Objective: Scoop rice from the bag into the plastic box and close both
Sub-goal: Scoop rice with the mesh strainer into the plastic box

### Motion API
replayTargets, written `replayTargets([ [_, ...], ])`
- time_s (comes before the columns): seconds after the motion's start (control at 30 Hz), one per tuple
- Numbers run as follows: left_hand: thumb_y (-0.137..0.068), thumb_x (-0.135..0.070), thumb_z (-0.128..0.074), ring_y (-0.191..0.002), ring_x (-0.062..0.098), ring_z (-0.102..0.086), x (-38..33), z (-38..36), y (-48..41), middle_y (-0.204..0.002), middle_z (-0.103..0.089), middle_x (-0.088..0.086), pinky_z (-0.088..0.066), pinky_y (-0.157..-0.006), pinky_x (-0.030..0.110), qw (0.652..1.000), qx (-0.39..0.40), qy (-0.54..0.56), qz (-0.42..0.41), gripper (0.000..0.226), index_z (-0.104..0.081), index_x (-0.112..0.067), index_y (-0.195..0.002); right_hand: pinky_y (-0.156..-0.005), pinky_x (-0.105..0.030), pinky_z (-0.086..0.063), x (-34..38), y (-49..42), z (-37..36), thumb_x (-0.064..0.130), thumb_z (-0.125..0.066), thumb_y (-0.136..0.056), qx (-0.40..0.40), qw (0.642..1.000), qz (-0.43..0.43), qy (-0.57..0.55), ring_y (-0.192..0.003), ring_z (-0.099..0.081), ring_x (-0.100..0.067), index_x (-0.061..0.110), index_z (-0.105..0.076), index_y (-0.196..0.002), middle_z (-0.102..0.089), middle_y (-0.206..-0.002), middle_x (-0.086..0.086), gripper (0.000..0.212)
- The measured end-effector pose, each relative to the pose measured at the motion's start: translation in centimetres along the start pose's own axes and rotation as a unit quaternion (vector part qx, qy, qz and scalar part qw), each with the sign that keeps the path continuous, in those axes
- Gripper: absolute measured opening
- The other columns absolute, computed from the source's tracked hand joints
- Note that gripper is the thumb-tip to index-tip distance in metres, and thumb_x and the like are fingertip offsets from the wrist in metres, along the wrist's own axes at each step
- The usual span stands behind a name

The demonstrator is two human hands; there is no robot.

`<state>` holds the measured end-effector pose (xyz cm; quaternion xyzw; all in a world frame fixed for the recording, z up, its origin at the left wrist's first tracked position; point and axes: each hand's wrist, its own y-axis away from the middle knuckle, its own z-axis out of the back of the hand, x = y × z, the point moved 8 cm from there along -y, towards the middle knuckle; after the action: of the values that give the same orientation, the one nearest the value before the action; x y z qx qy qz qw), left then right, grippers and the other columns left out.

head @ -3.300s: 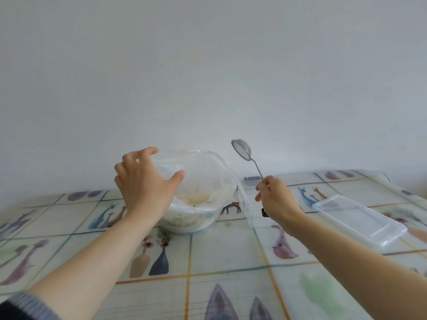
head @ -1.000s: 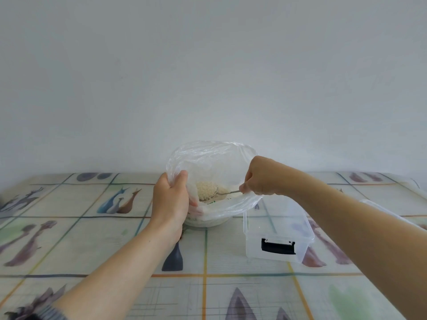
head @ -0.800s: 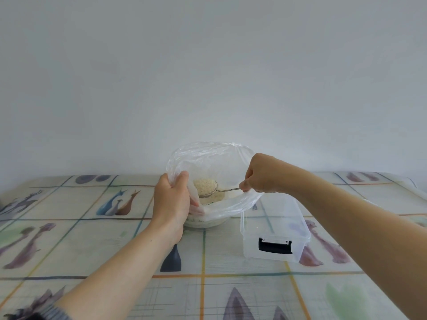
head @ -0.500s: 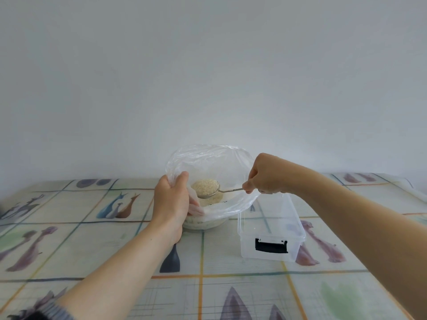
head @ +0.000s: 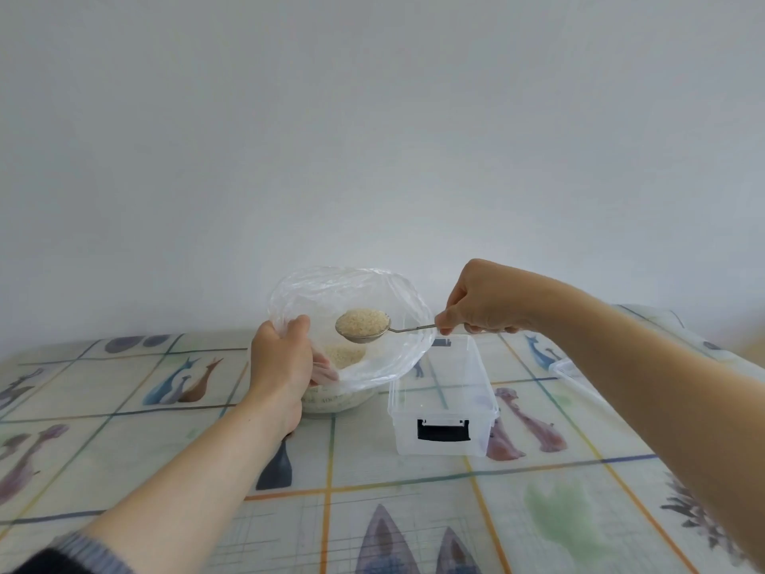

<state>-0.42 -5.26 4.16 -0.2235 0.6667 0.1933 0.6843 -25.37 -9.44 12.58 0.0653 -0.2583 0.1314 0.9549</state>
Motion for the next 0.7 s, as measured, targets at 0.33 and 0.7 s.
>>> replayTargets([
  [0.33, -0.097, -0.019, -0.041, -0.027, 0.019, -0.057, -0.6, -1.4, 0.3, -0.034, -0.057, 0.005, -0.032, -0.024, 0.014, 1.000, -0.010, -0.022, -0.017, 0.032, -0.055, 0.009, -0.105, -0.038, -0.017, -0.028, -4.2, 3.8, 3.4, 0.024, -0.071, -0.083, -0.030, 0.999, -0.028, 0.029, -0.036, -0.034, -0.016, 0.009, -0.077, -0.074, -0.051, -0.048, 0.000, 0.019],
  [0.7, -0.097, -0.022, -0.040, -0.029, 0.021, -0.059, -0.5, -1.5, 0.5, -0.041, -0.060, 0.010, -0.040, -0.029, 0.018, 0.998, -0.032, -0.046, -0.028, 0.040, -0.052, 0.011, -0.117, -0.042, -0.019, -0.031, -8.9, 5.7, 2.8, 0.022, -0.071, -0.083, -0.036, 0.994, -0.074, 0.074, -0.038, -0.037, -0.017, 0.003, -0.076, -0.081, -0.051, -0.052, -0.003, 0.020],
])
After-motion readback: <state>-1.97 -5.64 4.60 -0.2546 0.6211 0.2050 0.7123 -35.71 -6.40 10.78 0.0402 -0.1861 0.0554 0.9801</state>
